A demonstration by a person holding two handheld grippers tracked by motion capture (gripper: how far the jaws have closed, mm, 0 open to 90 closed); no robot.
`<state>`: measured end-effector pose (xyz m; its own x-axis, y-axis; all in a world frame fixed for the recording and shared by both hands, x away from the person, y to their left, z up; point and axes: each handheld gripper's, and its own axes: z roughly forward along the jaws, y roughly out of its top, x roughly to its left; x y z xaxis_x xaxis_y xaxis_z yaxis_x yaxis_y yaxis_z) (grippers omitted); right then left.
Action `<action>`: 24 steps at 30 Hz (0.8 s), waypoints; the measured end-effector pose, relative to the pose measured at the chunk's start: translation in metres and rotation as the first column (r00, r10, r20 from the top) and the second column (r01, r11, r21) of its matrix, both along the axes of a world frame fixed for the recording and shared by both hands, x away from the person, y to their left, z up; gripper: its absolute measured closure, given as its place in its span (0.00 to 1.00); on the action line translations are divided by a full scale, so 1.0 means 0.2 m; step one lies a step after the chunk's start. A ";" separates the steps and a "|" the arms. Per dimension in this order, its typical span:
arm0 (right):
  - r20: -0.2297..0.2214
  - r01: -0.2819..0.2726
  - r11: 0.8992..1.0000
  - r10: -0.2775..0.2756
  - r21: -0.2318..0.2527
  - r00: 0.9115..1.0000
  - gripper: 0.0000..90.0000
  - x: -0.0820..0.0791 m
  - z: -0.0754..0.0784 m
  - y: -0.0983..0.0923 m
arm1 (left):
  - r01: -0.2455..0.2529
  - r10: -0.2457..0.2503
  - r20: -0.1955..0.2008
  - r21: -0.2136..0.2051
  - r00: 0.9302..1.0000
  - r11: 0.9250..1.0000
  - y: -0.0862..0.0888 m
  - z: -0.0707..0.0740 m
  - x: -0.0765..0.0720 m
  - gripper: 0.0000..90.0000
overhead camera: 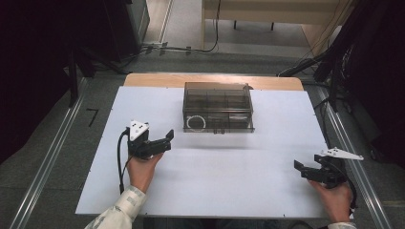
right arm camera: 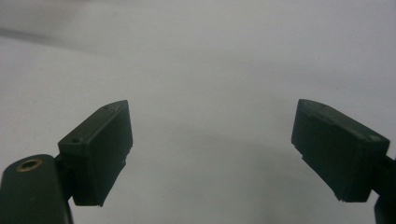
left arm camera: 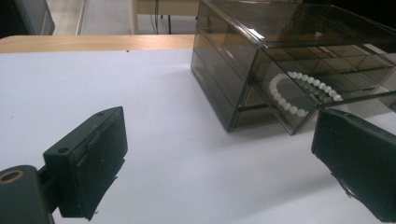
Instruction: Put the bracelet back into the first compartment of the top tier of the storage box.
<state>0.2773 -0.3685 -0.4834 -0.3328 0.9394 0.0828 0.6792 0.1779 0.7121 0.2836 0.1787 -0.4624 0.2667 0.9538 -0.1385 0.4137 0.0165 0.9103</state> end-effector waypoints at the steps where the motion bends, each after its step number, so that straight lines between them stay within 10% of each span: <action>1: 0.000 0.000 1.000 0.000 0.000 1.000 0.12 0.00 0.00 0.00 | -0.003 0.003 -0.001 0.013 1.000 1.000 0.01 0.00 -0.01 0.04; 24: 0.003 -0.001 1.000 0.001 -0.001 1.000 0.12 -0.01 0.00 0.00 | -0.072 0.072 -0.035 -0.001 0.997 0.997 0.23 -0.07 -0.18 0.05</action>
<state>0.2763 -0.3682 -0.4825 -0.3339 0.9392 0.0802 0.6766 0.1795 0.7141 0.2484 0.2249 -0.4768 0.1924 0.9700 -0.1484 0.4428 0.0491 0.8953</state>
